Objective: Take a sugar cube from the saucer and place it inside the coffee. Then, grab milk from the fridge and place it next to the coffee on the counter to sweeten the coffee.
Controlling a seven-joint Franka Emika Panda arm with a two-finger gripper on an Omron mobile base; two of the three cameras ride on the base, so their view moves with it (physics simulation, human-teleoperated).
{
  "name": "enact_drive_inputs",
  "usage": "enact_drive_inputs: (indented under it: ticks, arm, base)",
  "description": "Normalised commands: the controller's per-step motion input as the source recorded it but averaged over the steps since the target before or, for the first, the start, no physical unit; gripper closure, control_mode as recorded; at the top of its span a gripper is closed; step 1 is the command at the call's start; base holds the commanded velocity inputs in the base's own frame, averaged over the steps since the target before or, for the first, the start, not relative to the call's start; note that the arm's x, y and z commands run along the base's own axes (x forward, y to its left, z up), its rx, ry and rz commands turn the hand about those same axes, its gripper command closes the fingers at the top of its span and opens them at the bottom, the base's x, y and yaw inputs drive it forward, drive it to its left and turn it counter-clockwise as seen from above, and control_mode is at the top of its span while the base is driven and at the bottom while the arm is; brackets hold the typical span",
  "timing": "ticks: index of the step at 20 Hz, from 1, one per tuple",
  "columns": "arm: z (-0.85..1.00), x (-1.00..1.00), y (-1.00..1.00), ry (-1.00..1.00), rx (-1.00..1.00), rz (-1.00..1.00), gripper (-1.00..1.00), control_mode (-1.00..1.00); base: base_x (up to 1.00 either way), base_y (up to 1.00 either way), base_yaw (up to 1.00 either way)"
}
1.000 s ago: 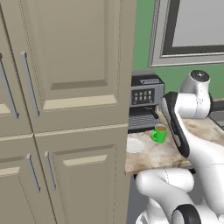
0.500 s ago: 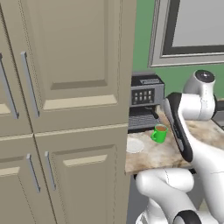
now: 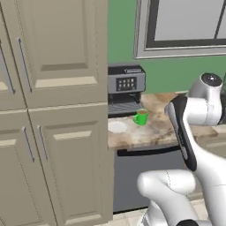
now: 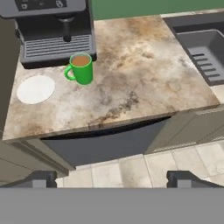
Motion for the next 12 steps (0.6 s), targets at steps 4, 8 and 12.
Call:
enact_drive_inputs:
  ticks: [4,8,12]
  arm:
    - [0.00,0.00,0.00,0.00,0.00,0.00,-1.00,1.00]
    - [0.00,0.00,0.00,0.00,0.00,0.00,-1.00,1.00]
    - [0.00,0.00,0.00,0.00,0.00,0.00,-1.00,1.00]
  base:
    - [-0.66,-0.46,0.01]
    - [-0.47,-0.29,0.11]
    - [-0.30,-0.19,0.17]
